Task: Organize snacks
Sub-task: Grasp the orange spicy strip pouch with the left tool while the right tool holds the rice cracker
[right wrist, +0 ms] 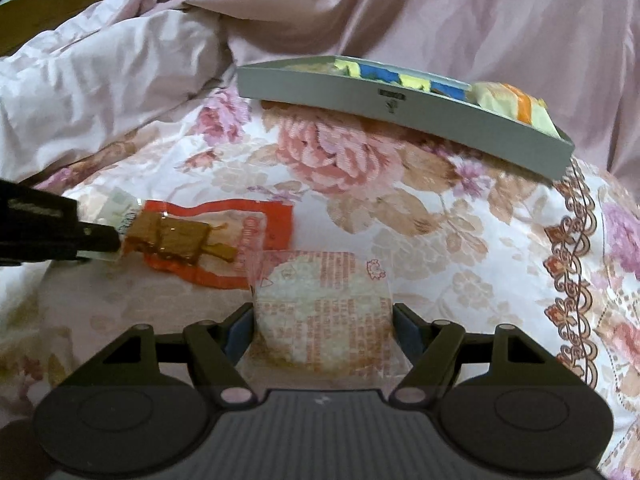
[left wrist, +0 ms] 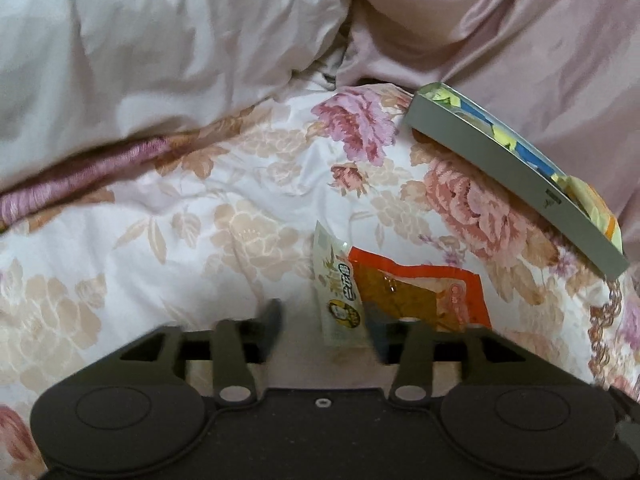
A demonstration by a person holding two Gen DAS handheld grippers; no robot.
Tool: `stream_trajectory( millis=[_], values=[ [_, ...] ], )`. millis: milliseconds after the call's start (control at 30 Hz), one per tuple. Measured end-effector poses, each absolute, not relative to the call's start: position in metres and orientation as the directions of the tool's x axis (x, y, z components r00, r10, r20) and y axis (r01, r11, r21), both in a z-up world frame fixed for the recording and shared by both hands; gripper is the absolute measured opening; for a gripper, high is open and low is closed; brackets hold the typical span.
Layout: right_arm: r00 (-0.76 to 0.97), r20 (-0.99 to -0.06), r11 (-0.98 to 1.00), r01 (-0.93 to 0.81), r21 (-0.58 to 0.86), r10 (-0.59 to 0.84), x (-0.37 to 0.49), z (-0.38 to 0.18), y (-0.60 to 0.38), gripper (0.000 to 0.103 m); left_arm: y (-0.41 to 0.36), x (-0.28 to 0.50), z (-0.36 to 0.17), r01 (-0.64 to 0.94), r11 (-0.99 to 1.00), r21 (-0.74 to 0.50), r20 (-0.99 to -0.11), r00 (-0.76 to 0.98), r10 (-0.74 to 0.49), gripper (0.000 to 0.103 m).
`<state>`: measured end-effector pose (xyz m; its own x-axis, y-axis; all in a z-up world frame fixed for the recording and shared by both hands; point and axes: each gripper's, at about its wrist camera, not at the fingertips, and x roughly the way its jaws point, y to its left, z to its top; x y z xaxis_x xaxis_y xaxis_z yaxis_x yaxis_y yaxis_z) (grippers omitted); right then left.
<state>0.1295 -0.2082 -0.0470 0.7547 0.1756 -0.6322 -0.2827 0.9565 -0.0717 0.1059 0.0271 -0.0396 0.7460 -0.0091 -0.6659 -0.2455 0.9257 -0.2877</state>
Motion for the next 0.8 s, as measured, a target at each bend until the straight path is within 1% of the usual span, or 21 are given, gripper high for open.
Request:
stream_trajectory(
  millis=[33,67,100,233,300,400,533,600,700,800],
  values=[
    [0.754,-0.633,0.958,-0.279,-0.066,0.176,0.131,-0.048,-0.21,0.076,0.027,0.105,-0.038,-0.235,0.934,-0.269,-0.658,0.753,0.0,0.069],
    [0.753,-0.634,0.958,-0.279,-0.061,0.179,0.132,-0.048,-0.211,0.076,0.026,0.103,-0.036,-0.22,0.946,-0.239,-0.648,0.761,0.013,0.077],
    [0.75,-0.636,0.958,-0.28,-0.054,0.183,0.133,-0.049,-0.212,0.076,0.026,0.102,-0.034,-0.208,0.954,-0.215,-0.644,0.765,0.022,0.082],
    [0.744,-0.637,0.956,-0.291,-0.037,0.202,0.134,-0.05,-0.215,0.076,0.022,0.109,-0.027,-0.096,0.989,-0.116,-0.612,0.791,0.005,0.092],
    [0.741,-0.639,0.956,-0.292,-0.029,0.207,0.136,-0.051,-0.215,0.077,0.018,0.116,-0.024,-0.01,0.999,-0.05,-0.594,0.805,-0.021,0.101],
    [0.738,-0.64,0.957,-0.29,-0.014,0.214,0.138,-0.053,-0.217,0.077,0.011,0.13,-0.022,0.159,0.986,0.055,-0.581,0.808,-0.098,0.102],
    [0.735,-0.641,0.958,-0.287,0.0,0.22,0.141,-0.056,-0.219,0.078,0.002,0.142,-0.023,0.443,0.885,0.141,-0.582,0.761,-0.288,0.102],
    [0.736,-0.639,0.956,-0.292,-0.002,0.223,0.142,-0.057,-0.22,0.078,-0.006,0.145,-0.024,0.554,0.812,0.185,-0.585,0.726,-0.362,0.102],
    [0.739,-0.631,0.95,-0.311,-0.008,0.236,0.142,-0.056,-0.22,0.078,-0.02,0.156,-0.031,0.65,0.717,0.252,-0.619,0.678,-0.397,0.102],
    [0.739,-0.629,0.948,-0.317,-0.009,0.241,0.143,-0.056,-0.221,0.078,-0.028,0.171,-0.041,0.705,0.661,0.257,-0.681,0.617,-0.394,0.102]
  ],
)
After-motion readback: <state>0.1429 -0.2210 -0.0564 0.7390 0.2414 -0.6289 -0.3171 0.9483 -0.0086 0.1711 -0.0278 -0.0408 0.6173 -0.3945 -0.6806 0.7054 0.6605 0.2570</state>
